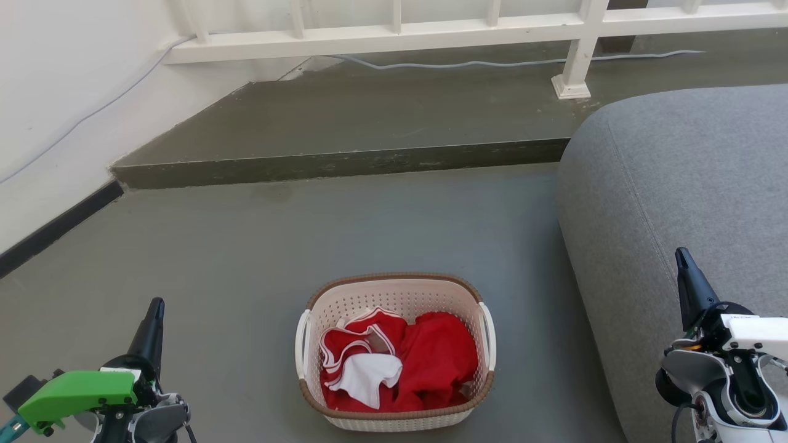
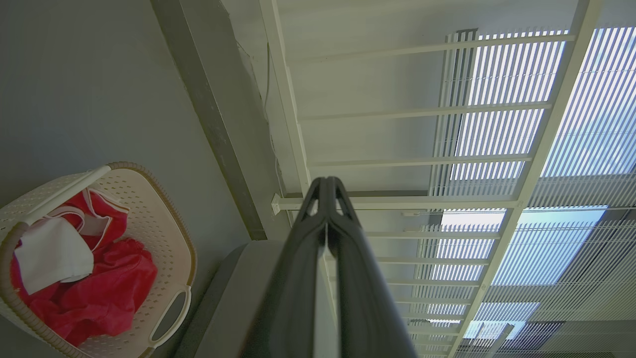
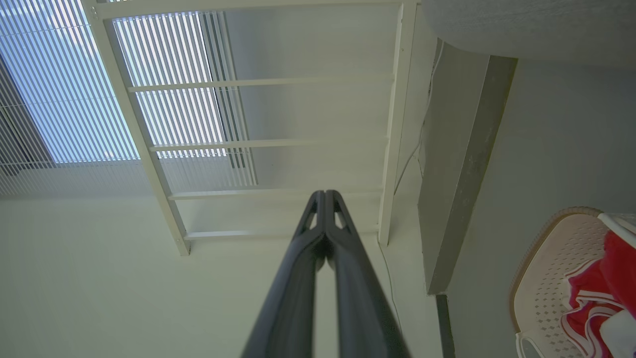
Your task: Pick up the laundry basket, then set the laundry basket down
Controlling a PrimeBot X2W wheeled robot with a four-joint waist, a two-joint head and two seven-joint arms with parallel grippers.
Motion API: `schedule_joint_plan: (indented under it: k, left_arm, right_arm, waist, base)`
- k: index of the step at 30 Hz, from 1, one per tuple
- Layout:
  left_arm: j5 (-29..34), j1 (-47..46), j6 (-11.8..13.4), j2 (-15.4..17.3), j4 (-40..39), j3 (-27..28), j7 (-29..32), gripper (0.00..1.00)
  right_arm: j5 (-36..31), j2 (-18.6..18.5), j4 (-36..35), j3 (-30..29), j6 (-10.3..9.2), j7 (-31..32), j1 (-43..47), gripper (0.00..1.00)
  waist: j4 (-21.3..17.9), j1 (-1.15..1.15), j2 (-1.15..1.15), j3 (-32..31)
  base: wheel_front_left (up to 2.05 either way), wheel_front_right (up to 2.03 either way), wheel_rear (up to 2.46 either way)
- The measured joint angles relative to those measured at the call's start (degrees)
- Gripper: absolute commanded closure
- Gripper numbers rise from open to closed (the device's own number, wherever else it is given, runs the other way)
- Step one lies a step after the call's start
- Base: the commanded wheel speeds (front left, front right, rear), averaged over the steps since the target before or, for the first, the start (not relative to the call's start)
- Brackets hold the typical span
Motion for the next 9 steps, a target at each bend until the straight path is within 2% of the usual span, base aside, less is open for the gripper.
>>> schedule_joint_plan:
  k: [9]
  left_arm:
    - [0.0, 0.0, 0.0, 0.0, -0.01, 0.0, -0.01, 1.0]
  right_arm:
    - [0.0, 0.02, -0.02, -0.02, 0.0, 0.0, 0.0, 1.0]
  waist:
    - [0.0, 0.0, 0.0, 0.0]
  base:
    - [0.0, 0.0, 0.0]
